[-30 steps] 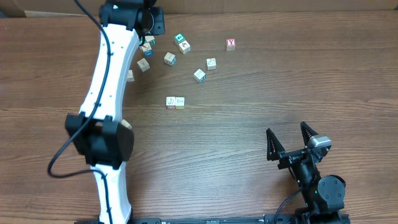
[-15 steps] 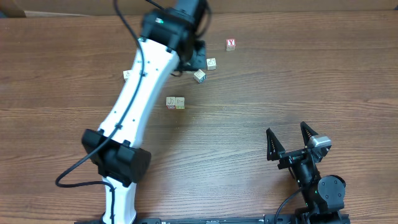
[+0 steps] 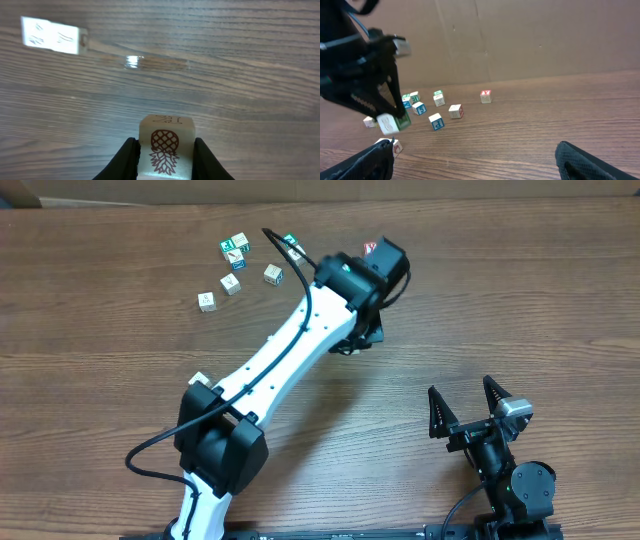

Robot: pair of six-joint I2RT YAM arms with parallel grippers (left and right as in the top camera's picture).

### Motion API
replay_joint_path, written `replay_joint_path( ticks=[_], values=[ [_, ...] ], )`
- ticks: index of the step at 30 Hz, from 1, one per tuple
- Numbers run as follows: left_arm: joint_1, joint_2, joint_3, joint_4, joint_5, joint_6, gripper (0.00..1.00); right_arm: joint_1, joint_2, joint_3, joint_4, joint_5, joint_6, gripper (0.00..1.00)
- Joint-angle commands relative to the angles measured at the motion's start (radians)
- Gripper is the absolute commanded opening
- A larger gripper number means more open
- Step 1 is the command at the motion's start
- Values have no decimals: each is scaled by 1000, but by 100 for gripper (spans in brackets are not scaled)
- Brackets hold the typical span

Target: Form a horizontal line

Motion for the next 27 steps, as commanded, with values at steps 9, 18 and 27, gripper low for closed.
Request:
replay_joint_path(
  ticks=[9,18,27],
  values=[
    [-6,-7,-155,144,-28,-80,4,-3,-5,-10,4,7,2,100],
    [-14,-6,-159,166,-90,24,4,-3,-5,-10,4,7,2,100],
    [-19,-2,-188,188,-111,26,4,-3,-5,-10,4,7,2,100]
  ],
)
